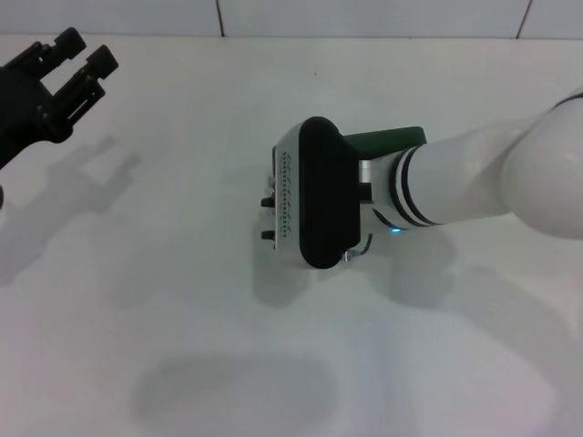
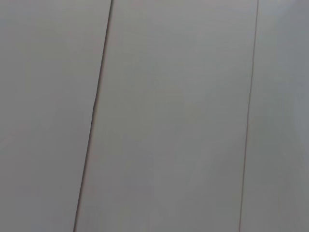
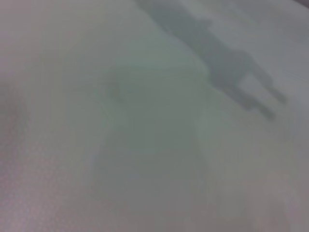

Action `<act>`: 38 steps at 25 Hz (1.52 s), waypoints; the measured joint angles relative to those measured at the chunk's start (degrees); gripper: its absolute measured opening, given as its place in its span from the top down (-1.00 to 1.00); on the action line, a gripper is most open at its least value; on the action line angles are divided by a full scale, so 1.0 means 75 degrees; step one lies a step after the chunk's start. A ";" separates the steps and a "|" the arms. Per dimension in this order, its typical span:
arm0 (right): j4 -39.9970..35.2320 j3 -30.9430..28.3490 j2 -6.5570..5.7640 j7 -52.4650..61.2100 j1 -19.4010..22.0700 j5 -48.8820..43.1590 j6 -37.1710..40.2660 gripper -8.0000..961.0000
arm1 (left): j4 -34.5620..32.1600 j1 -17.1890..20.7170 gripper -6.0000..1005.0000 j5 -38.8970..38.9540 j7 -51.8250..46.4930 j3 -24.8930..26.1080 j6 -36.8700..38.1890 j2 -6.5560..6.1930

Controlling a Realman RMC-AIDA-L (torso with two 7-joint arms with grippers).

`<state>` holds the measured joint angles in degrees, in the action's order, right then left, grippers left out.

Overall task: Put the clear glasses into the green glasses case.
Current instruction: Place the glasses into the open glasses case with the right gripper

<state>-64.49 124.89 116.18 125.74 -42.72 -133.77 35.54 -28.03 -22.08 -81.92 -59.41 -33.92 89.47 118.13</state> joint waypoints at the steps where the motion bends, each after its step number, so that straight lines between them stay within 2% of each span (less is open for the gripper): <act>1: -0.0013 -0.0026 0.0001 0.0000 0.0015 -0.0012 0.0065 0.27 | 0.0000 -0.0017 -0.03 0.0000 -0.0002 0.0000 0.0000 0.0000; 13: -0.0730 -0.0361 -0.0001 -0.0057 0.0660 -0.0423 0.0270 0.27 | 0.0000 -0.0093 -0.03 -0.0011 -0.0062 0.0000 -0.0015 -0.0008; 17: -0.0655 -0.0151 0.0000 -0.0064 0.0532 -0.0387 0.0127 0.27 | 0.0003 -0.0133 -0.03 -0.0011 -0.0062 -0.0001 -0.0056 -0.0004; 23: -0.0116 0.0212 0.0001 -0.0029 0.0233 -0.0272 -0.0611 0.27 | 0.0011 -0.0151 -0.03 -0.0011 -0.0033 -0.0001 -0.0114 0.0012; 28: 0.0482 0.0221 0.0001 0.0003 -0.0302 0.0322 -0.0534 0.27 | 0.0012 -0.0161 -0.03 -0.0011 -0.0042 0.0000 -0.0171 0.0013; 38: 0.0585 0.0047 0.0001 0.0003 -0.0314 0.0269 -0.0134 0.27 | 0.0011 -0.0175 -0.03 -0.0009 -0.0053 -0.0001 -0.0177 0.0011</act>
<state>-60.10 125.24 116.19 125.77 -45.08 -131.76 34.53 -27.95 -23.38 -81.99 -59.81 -33.92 88.14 118.21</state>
